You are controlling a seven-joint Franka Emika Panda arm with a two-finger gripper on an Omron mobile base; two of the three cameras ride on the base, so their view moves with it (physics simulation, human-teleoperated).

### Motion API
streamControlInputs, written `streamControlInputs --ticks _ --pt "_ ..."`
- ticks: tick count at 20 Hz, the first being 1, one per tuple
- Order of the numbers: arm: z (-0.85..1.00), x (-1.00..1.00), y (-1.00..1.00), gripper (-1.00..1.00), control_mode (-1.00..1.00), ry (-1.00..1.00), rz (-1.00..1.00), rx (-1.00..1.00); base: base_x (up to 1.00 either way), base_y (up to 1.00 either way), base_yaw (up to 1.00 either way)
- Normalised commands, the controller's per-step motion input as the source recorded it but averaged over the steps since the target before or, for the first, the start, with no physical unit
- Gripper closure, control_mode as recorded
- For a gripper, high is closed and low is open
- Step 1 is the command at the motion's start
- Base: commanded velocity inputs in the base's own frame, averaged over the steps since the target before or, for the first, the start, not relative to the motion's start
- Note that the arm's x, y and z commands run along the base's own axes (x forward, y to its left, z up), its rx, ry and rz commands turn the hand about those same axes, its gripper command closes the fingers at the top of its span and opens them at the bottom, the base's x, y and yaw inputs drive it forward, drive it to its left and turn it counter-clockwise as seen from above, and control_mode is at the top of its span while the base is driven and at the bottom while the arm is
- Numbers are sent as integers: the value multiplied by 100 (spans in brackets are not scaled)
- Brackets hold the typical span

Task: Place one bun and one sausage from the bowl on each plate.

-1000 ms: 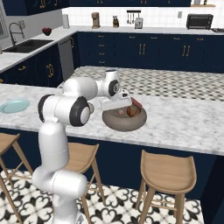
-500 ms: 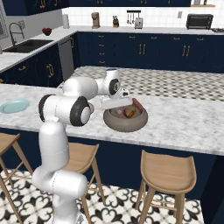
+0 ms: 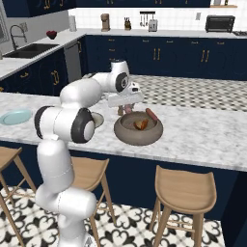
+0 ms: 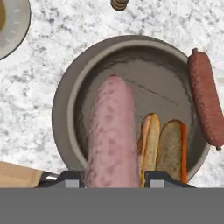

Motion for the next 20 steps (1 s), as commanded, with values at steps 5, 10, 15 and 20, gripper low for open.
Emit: streamControlInputs --ticks 5,10,15,20 --pt "52 -30 100 100 -100 -45 -12 14 0 0 0" --pt "0 10 99 100 -100 -15 -9 9 0 0 0" --pt "0 10 95 100 -100 -3 0 2 0 0 0" --pt "-27 19 75 100 -100 4 3 0 0 0 0"
